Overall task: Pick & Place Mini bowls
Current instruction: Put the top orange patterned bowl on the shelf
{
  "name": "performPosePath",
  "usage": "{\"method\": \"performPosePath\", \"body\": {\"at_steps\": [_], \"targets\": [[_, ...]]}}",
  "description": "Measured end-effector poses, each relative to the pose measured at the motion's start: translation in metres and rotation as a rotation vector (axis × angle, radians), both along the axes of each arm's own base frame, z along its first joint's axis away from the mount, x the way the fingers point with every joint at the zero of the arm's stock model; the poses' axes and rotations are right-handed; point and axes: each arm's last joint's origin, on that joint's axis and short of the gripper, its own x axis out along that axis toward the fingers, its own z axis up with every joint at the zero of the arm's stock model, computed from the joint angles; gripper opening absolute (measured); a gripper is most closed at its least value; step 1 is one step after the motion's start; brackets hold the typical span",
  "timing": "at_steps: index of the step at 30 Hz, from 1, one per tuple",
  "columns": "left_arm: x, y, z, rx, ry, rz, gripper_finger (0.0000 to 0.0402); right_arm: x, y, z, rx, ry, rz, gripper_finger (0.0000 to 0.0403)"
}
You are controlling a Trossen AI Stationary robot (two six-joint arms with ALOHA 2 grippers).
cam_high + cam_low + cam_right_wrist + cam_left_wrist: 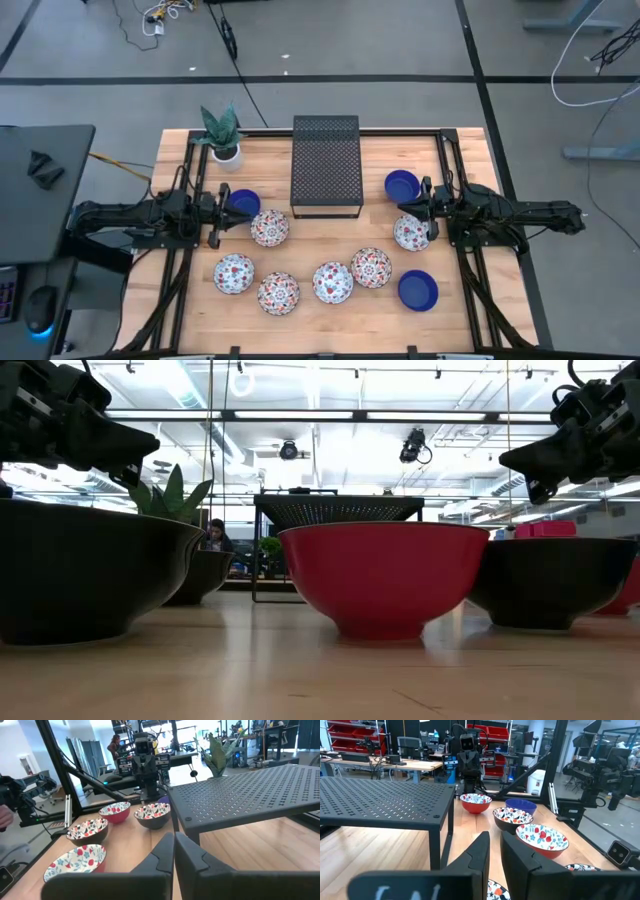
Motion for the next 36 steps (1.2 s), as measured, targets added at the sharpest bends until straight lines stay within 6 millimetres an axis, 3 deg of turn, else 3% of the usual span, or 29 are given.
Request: {"method": "performPosePath", "body": {"at_steps": [11, 17, 24, 31, 36], "targets": [[0.001, 0.001, 0.004, -0.026, -0.036, 0.031, 0.005, 0.0, 0.0, 0.0, 0.0, 0.001, 0.0, 0.0017], [0.009, -0.001, 0.001, 0.006, 0.029, 0.056, 0.0042, 0.0, 0.0, 0.0, 0.0, 0.0, 0.0, 0.0017], [0.028, -0.011, 0.026, 0.114, 0.17, -0.016, 0.0044, 0.0, 0.0, 0.0, 0.0, 0.0, 0.0, 0.0017], [0.057, -0.023, 0.036, 0.146, 0.356, -0.061, 0.0093, 0.0, 0.0, 0.0, 0.0, 0.0, 0.0, 0.0017], [0.073, -0.033, 0.028, 0.157, 0.496, -0.113, 0.0153, 0.0, 0.0, 0.0, 0.0, 0.0, 0.0, 0.0017]]}}
